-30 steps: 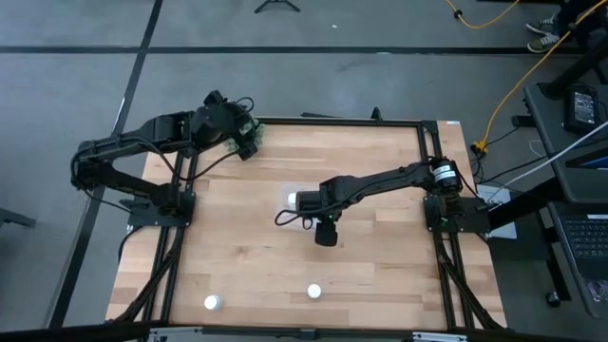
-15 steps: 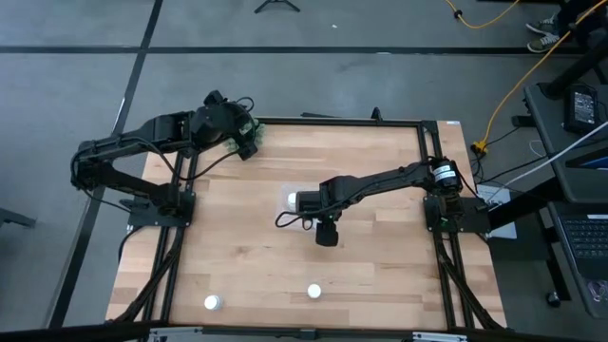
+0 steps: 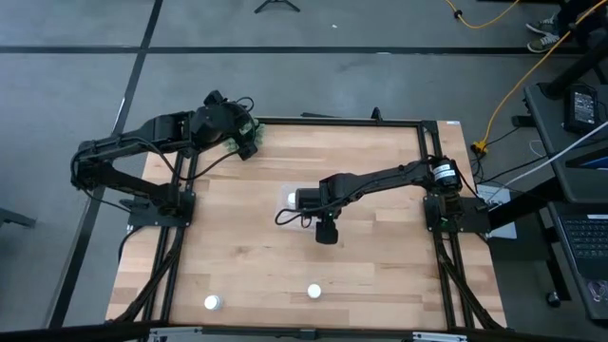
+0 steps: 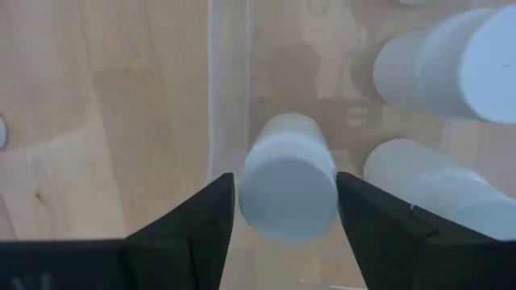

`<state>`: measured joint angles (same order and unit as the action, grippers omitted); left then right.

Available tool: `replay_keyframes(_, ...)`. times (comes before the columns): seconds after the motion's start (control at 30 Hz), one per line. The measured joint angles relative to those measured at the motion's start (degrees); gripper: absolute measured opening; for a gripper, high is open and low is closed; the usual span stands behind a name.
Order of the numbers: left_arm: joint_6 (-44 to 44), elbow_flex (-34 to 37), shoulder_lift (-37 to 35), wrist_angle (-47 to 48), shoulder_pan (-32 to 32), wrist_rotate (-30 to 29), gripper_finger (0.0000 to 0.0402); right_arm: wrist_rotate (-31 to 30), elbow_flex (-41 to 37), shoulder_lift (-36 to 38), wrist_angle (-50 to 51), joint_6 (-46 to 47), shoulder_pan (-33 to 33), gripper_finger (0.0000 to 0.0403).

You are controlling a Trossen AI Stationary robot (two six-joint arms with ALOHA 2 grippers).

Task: Pick and place pill bottles into a basket
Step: Put the top white medicine bottle into the transparent bin, then put the bottom white medicine bottle into the transparent bin

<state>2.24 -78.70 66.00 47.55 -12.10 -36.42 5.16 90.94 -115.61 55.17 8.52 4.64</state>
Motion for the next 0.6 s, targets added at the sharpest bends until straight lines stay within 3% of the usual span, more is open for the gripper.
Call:
replay_keyframes(0.27,0.00,0.00,0.00,0.00,0.00,0.00,0.0281,0.51,0.60,-0.02,0.26,-0.03,0.00,0.0231)
replay_keyframes(0.6,0.02,0.00,0.00,0.09,0.00,0.00,0.0281,-1.03,10.55,-0.04,9.98,-1.95,-1.16,0.0249)
